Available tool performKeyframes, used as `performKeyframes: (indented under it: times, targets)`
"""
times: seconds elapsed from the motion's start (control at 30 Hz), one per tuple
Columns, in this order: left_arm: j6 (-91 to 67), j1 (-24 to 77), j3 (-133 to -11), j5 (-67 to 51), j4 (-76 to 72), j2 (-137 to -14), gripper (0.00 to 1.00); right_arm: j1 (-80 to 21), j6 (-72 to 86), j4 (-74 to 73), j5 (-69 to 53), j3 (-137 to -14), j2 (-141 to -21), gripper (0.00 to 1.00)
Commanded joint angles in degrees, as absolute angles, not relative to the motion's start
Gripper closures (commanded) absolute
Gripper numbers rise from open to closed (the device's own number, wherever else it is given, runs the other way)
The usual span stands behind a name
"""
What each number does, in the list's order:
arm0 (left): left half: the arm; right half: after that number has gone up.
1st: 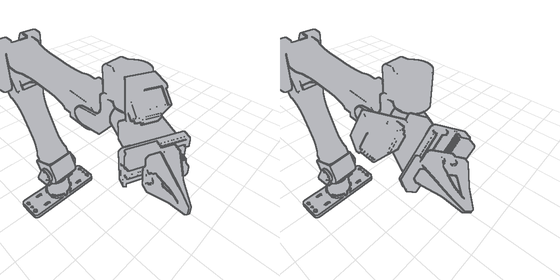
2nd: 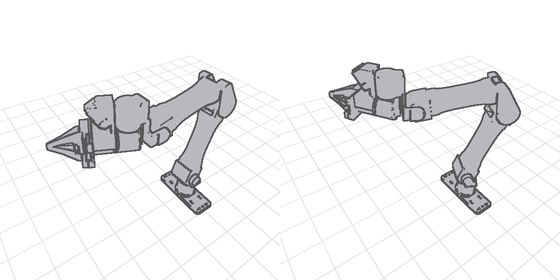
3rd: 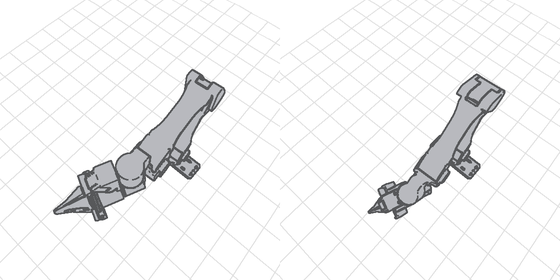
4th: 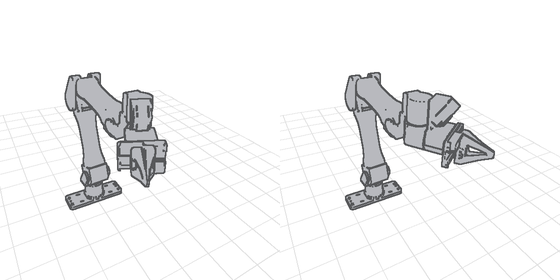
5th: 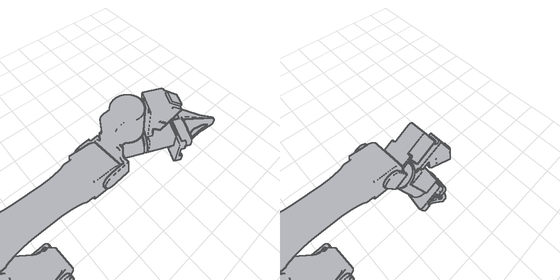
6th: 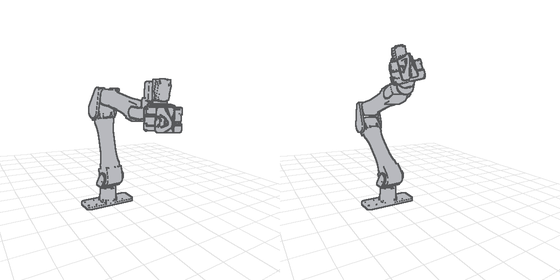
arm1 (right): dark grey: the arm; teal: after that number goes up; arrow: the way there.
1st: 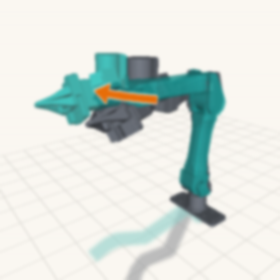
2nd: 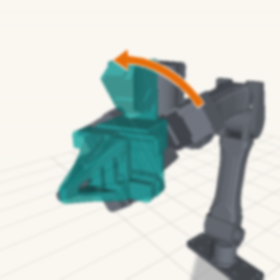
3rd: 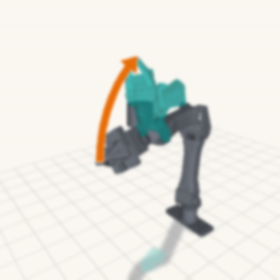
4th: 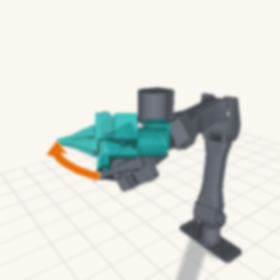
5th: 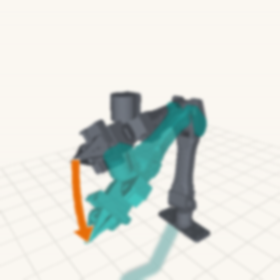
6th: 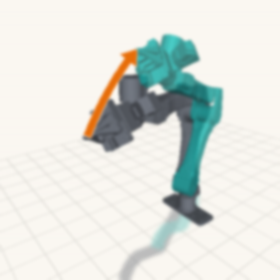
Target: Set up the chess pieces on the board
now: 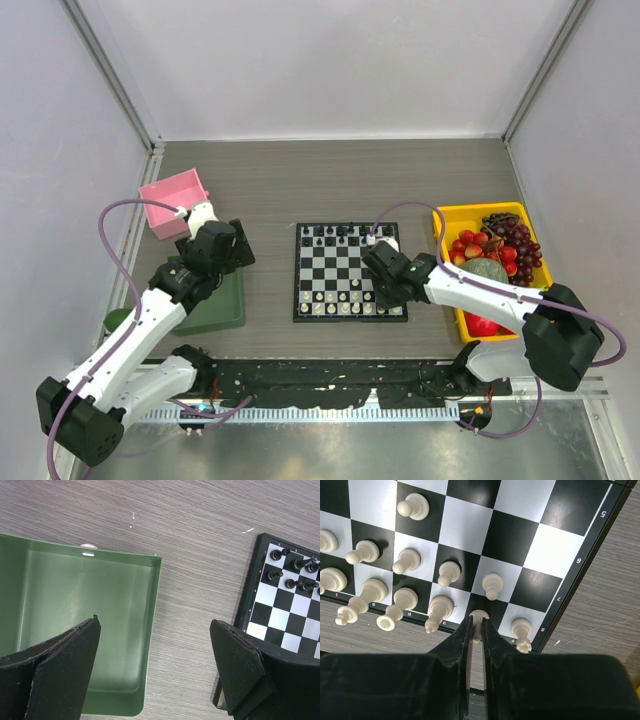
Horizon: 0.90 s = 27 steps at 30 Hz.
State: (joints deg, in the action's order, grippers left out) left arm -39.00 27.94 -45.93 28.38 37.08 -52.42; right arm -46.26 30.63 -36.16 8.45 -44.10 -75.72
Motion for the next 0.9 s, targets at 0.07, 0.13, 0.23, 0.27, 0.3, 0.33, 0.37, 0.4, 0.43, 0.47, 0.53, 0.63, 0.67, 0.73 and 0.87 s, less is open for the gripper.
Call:
performKeyframes:
  times: [0.07,0.13,0.23,0.27,0.3,0.33,0.37,0.4,0.43,0.47,0.53,0.63,0.67,0.73,0.87]
  targets:
    - [-39.46,27.6,-47.02,28.74,35.51,-52.12,0.01,-45.97,31.73,-34.89,10.37,-43.24,-75.06,0.9]
    - [-39.46,27.6,-47.02,28.74,35.42,-52.12,0.01,-45.97,31.73,-34.89,10.55,-42.98,-74.71,0.89]
    - [-39.55,27.6,-46.93,28.57,35.42,-52.38,0.01,-45.97,30.94,-35.07,10.98,-42.8,-74.53,0.89]
    - [-39.55,27.6,-46.93,28.48,35.33,-52.38,0.01,-45.97,30.68,-35.33,11.16,-42.89,-74.44,0.89]
    - [-39.46,27.6,-46.93,28.39,35.33,-52.47,0.01,-45.97,30.59,-35.42,11.16,-42.72,-74.44,0.88]
    - [-39.46,27.6,-46.93,28.3,35.25,-52.56,0.01,-45.97,30.24,-35.16,11.08,-42.63,-74.36,0.88]
    - [-39.46,27.6,-47.02,28.3,35.24,-52.65,0.01,-45.97,30.06,-35.16,10.73,-42.63,-74.36,0.87]
    - [-39.46,27.51,-47.11,28.13,35.24,-52.73,0.01,-45.97,29.62,-34.81,10.29,-42.45,-74.36,0.85]
    - [-39.46,27.6,-46.94,28.04,35.24,-52.73,0.01,-46.05,29.53,-34.54,9.59,-42.36,-74.36,0.85]
    - [-39.46,27.6,-46.93,28.12,35.24,-52.73,0.01,-45.97,29.53,-34.37,9.41,-42.36,-74.36,0.84]
    - [-39.46,27.6,-47.02,28.12,35.33,-52.73,0.01,-45.97,29.18,-34.19,8.97,-42.1,-74.44,0.83]
    - [-39.46,27.6,-46.93,28.13,35.42,-52.65,0.01,-45.97,28.92,-34.1,8.88,-42.36,-74.44,0.82]
    - [-39.46,27.6,-46.93,28.21,35.42,-52.56,0.01,-45.97,28.65,-34.1,8.7,-42.45,-74.44,0.82]
    - [-39.46,27.6,-46.93,28.3,35.51,-52.65,0.01,-45.97,28.39,-34.1,8.35,-42.71,-74.36,0.82]
    - [-39.46,27.6,-46.93,28.3,35.42,-52.56,0.01,-45.97,28.21,-34.37,7.12,-42.8,-74.0,0.76]
